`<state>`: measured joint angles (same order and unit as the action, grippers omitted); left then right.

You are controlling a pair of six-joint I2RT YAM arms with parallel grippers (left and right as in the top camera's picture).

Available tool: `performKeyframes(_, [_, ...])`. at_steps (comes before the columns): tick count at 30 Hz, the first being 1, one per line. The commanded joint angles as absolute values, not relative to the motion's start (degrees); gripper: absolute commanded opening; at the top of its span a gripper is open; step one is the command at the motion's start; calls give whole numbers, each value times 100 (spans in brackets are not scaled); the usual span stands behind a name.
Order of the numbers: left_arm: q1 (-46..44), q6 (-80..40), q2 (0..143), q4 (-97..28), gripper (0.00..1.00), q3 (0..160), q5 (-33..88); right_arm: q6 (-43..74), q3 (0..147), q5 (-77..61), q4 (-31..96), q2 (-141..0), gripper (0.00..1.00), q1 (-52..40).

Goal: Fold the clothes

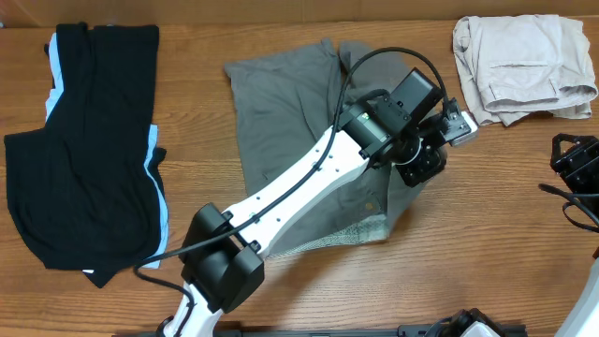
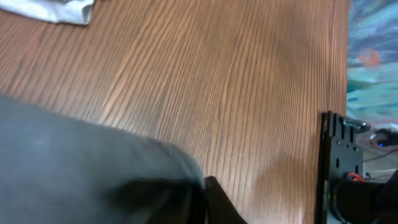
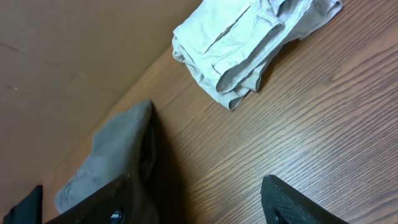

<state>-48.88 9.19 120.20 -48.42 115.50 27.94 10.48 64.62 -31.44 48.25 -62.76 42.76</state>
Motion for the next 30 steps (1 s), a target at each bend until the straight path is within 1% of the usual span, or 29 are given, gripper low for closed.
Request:
performKeyframes(1, [-4816, 923, 12101, -4563, 86, 11668, 3177, 1002, 6602, -3229, 4816, -6215, 69, 4300])
performKeyframes(2, [-4792, 923, 12101, -4445, 100, 11690, 3205, 1002, 6602, -3232, 4818, -6215, 69, 4300])
performKeyframes(6, [-4606, 917, 12101, -4211, 100, 12084, 3280, 961, 6602, -3284, 4845, -6215, 69, 4300])
performKeyframes(9, [-4283, 733, 12101, -4668, 100, 12757, 3245, 742, 6602, -3433, 4998, -6215, 69, 4298])
performKeyframes(11, [-3959, 593, 12101, -5288, 100, 13266, 3236, 589, 6602, -3487, 5223, -6222, 69, 4246])
performKeyframes(15, [-3135, 506, 12101, -6987, 100, 14038, 3116, 220, 6595, -3470, 5782, -6276, 69, 3962])
performKeyframes(16, [-2945, 456, 12101, -7328, 100, 14101, 2987, 110, 6595, -3439, 5961, -6309, 74, 3854])
performKeyframes(17, [-2759, 423, 12099, -7631, 100, 14123, 2869, 95, 6595, -3371, 6099, -6344, 80, 3763])
performKeyframes(18, [-2582, 425, 12099, -7918, 100, 14123, 2762, 97, 6595, -3284, 6230, -6386, 84, 3675])
performKeyframes(20, [-2226, 425, 12101, -8499, 100, 14110, 2571, 102, 6595, -3087, 6462, -6477, 84, 3507])
performKeyframes(25, [-1857, 425, 12101, -9546, 100, 14075, 1933, 104, 6595, -2515, 6836, -6716, 84, 3223])
performKeyframes(27, [-1839, 325, 12090, -9682, 99, 13893, 1474, 104, 6587, -2349, 6897, -6805, 84, 3175])
performKeyframes(30, [-1885, 145, 12020, -9684, 100, 13334, 1393, 108, 6552, -2152, 6893, -6912, 84, 3166])
